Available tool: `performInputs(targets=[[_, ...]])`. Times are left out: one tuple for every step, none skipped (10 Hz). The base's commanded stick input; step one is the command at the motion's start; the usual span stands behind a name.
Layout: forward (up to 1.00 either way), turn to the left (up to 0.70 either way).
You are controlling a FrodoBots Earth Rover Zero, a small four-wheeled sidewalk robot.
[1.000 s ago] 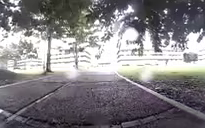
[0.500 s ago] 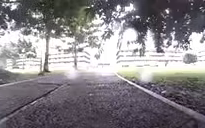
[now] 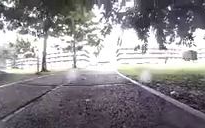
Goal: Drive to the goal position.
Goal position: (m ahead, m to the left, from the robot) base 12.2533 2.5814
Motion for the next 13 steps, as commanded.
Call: performInputs(targets=[[0.70,0.00],[0.70,0.00],[0.70,0.00],[0.70,0.00],[0.70,0.00],[0.70,0.00],[0.70,0.00],[0.70,0.00],[0.70,0.00],[0.70,0.00],[0.70,0.00],[0.70,0.00],[0.70,0.00]])
